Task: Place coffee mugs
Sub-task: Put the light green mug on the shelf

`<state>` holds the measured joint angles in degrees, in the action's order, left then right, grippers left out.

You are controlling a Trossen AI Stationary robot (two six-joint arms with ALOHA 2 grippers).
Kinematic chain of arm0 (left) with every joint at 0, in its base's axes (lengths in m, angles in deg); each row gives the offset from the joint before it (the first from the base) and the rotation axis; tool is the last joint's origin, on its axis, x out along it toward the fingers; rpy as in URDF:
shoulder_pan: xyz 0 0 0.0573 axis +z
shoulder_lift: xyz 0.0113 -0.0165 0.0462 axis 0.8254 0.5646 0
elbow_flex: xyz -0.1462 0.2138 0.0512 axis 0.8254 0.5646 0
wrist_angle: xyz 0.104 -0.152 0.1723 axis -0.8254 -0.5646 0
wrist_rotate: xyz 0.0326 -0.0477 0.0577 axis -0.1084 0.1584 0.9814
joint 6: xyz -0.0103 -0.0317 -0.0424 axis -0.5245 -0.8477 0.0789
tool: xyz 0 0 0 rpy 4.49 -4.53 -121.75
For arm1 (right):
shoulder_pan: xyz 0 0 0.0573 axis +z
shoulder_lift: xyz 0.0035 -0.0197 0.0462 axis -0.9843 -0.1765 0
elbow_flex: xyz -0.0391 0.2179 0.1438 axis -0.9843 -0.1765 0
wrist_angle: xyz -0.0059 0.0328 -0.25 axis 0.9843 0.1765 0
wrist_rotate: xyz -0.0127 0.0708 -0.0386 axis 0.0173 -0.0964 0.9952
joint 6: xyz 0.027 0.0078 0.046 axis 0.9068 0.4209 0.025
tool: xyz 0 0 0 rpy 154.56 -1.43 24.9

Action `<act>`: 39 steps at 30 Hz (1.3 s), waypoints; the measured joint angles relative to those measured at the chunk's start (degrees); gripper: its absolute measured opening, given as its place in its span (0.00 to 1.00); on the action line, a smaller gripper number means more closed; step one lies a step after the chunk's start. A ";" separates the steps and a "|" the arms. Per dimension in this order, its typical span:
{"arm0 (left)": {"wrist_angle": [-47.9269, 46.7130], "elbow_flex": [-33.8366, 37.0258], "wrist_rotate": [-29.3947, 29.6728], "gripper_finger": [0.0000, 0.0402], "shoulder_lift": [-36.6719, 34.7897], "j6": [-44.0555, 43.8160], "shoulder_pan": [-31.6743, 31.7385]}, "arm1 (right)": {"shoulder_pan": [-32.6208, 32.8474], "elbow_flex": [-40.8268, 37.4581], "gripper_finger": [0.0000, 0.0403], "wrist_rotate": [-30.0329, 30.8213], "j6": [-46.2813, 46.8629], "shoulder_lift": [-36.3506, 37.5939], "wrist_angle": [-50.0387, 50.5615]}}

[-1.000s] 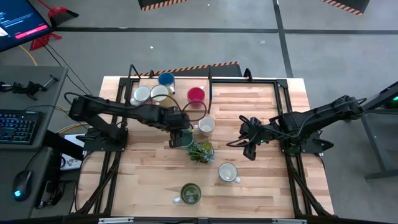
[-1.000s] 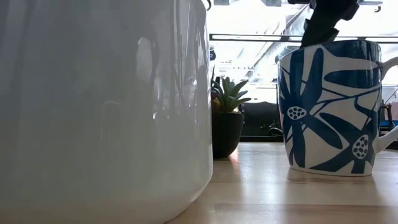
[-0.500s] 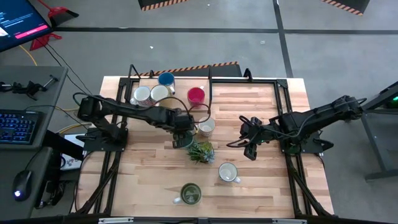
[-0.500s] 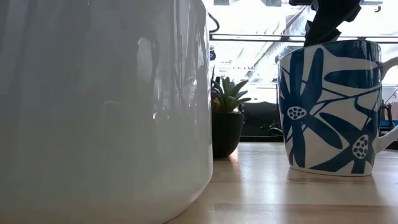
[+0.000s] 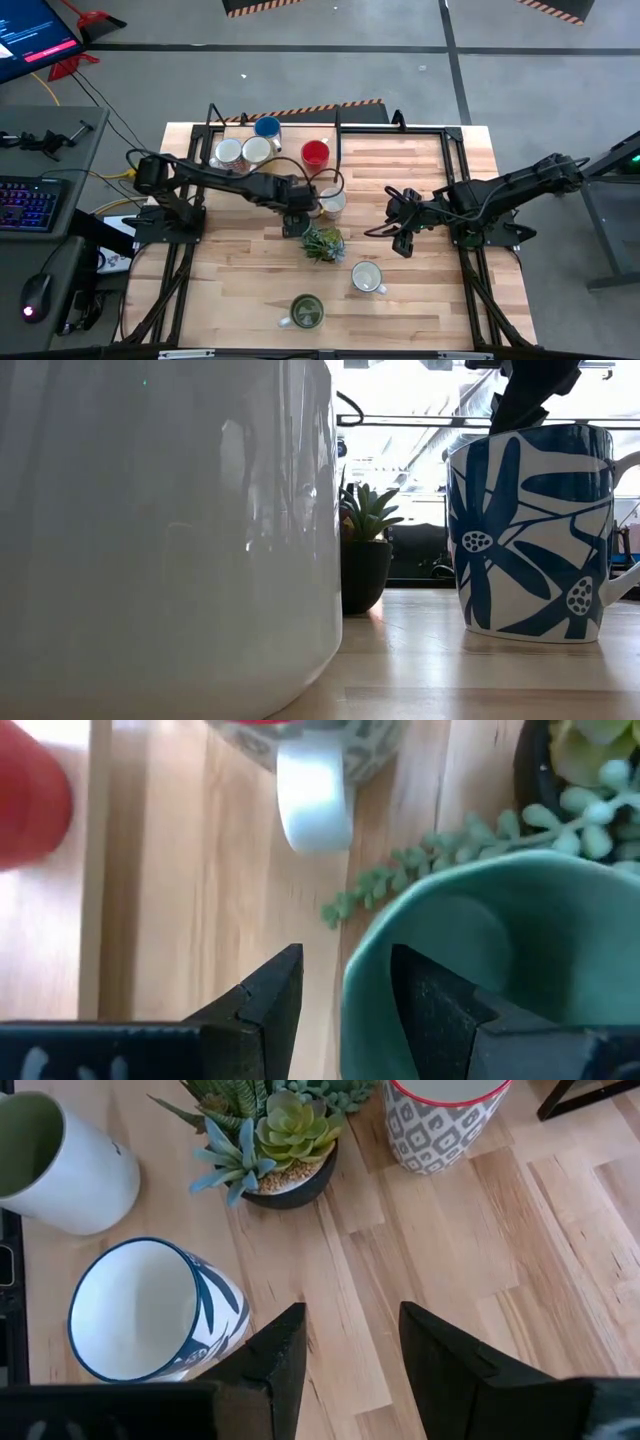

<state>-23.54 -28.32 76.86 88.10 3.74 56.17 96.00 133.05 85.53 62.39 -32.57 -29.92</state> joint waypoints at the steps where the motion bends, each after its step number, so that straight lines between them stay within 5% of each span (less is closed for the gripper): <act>1: -0.04 0.02 -0.04 0.36 0.15 0.49 0.15 | 0.00 0.00 0.34 0.00 0.22 0.00 0.00; 18: -0.28 0.07 -0.04 0.35 3.12 1.08 0.87 | 0.00 0.00 0.34 -1.92 1.63 0.00 0.22; 23: -0.28 0.06 -0.28 0.27 3.12 1.68 1.30 | 0.00 0.00 0.34 -1.92 1.54 0.00 0.24; 29: -0.30 -0.15 -2.01 0.05 2.79 0.66 2.50 | 0.00 0.00 0.34 -1.92 1.52 0.00 1.31; 39: -2.77 -0.94 -5.65 0.03 2.84 -4.06 4.85 | 0.00 0.00 0.34 -1.89 1.48 0.00 4.47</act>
<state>-26.31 -29.27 71.21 90.94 -0.32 61.03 96.00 133.05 83.64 63.87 -32.57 -25.45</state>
